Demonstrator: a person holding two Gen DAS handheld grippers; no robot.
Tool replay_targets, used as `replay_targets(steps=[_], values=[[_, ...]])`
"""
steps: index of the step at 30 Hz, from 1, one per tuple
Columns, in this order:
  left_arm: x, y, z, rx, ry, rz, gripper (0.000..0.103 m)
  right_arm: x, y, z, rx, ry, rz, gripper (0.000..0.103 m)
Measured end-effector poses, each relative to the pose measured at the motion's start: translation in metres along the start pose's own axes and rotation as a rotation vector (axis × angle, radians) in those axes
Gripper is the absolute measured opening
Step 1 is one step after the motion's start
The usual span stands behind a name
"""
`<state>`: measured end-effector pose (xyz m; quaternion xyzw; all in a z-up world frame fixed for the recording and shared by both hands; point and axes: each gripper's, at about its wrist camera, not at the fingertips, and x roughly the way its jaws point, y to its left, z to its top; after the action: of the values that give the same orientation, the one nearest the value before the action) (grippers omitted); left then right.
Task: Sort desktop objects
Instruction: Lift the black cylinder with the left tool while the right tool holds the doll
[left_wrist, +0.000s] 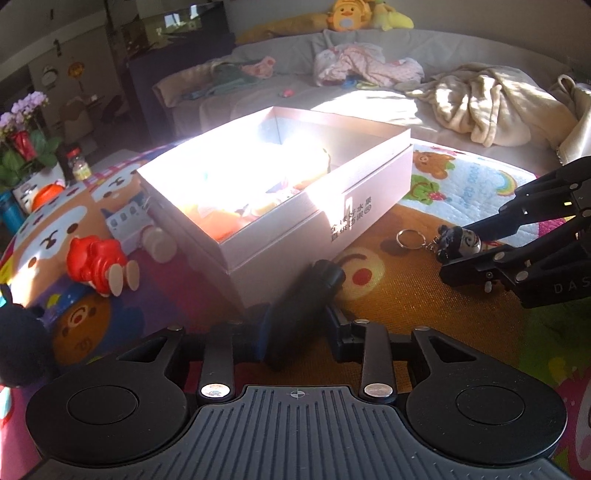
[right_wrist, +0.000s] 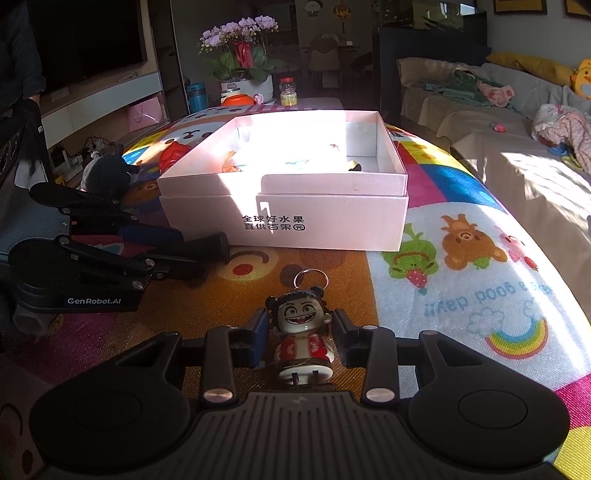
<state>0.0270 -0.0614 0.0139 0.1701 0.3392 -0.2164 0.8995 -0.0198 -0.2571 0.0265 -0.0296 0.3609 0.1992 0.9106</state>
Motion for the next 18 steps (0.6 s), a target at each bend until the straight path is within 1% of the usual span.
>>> replay_targets(steps=[2,3,5,7,8,10,12,14,16,18], values=[[-0.004,-0.003,0.000,0.017,0.006,0.008,0.027,-0.001,0.000,-0.001,-0.001,0.003,0.003,0.036],[-0.007,-0.004,-0.001,0.015,0.014,-0.003,0.023,-0.002,0.000,-0.001,-0.003,0.005,0.004,0.036],[-0.016,-0.007,-0.003,0.003,0.018,-0.049,0.021,-0.005,0.002,-0.003,-0.010,0.009,0.006,0.036],[-0.028,-0.012,-0.006,0.012,0.007,-0.102,0.021,-0.010,0.004,-0.006,-0.022,0.014,0.007,0.036],[-0.033,-0.014,-0.008,0.016,0.001,-0.107,0.023,-0.013,0.005,-0.007,-0.028,0.016,0.006,0.036],[-0.038,-0.017,-0.010,0.029,-0.022,-0.073,0.028,-0.017,0.006,-0.010,-0.038,0.019,0.002,0.036],[-0.032,-0.015,-0.008,0.022,-0.020,-0.025,0.045,-0.020,0.006,-0.011,-0.045,0.021,-0.004,0.036],[-0.025,-0.010,-0.004,-0.009,-0.009,-0.041,0.046,-0.019,0.006,-0.011,-0.039,0.025,-0.012,0.036],[-0.019,-0.009,-0.002,-0.038,0.010,-0.090,0.044,-0.019,0.005,-0.011,-0.028,0.031,-0.009,0.036],[-0.016,-0.013,-0.003,-0.039,0.025,-0.098,0.044,-0.021,0.006,-0.012,-0.029,0.032,-0.003,0.036]])
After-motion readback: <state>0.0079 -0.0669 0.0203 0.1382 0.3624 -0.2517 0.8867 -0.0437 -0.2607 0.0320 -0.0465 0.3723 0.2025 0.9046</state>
